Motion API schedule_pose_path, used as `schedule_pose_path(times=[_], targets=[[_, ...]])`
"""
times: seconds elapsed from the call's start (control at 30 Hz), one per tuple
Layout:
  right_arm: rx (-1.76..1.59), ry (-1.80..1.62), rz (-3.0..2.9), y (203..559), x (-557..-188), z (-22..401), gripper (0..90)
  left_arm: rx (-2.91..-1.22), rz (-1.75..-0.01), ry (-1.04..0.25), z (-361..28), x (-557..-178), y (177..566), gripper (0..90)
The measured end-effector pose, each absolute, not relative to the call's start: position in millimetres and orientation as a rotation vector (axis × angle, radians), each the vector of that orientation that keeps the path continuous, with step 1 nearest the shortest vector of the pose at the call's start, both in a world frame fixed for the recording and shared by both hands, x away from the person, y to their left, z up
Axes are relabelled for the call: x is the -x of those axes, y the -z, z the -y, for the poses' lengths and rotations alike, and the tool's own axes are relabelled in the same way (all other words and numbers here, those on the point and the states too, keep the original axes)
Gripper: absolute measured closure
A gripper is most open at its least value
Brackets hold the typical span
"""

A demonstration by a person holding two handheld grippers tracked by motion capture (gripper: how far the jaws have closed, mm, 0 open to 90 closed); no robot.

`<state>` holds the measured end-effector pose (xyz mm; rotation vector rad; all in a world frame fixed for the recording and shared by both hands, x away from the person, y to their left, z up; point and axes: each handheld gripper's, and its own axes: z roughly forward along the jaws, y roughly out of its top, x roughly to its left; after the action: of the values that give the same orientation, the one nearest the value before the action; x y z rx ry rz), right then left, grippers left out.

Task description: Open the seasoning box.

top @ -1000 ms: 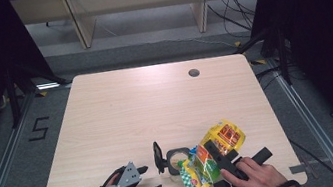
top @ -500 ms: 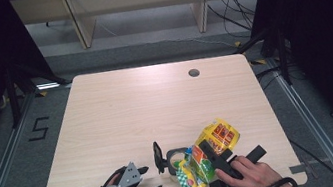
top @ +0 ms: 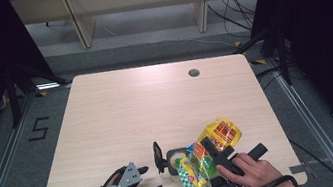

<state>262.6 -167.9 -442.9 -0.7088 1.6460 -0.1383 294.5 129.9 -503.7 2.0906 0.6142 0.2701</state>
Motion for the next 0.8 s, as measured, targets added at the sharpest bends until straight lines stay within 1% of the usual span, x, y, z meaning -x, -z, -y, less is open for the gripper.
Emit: schedule_pose_path(times=[0.17,0.27,0.37,0.67,0.8], targets=[[0.711,0.079,-1.65,446.6,-258.4,162.8,45.6,-2.081,-0.612,-0.267,-129.8,-294.1,503.8,25.0],[0.726,0.111,-1.633,439.7,-259.4,164.5,45.7,-2.085,-0.598,-0.273,-130.5,-295.6,503.2,25.0],[0.693,0.089,-1.651,444.3,-260.7,166.4,45.7,-2.082,-0.612,-0.27,-129.3,-294.4,503.6,25.0],[0.71,0.119,-1.637,440.0,-256.7,165.0,45.8,-2.079,-0.614,-0.268,-129.1,-294.4,503.6,25.0],[0.715,0.109,-1.645,443.4,-257.4,165.2,45.8,-2.088,-0.61,-0.26,-129.7,-294.8,502.4,25.0]])
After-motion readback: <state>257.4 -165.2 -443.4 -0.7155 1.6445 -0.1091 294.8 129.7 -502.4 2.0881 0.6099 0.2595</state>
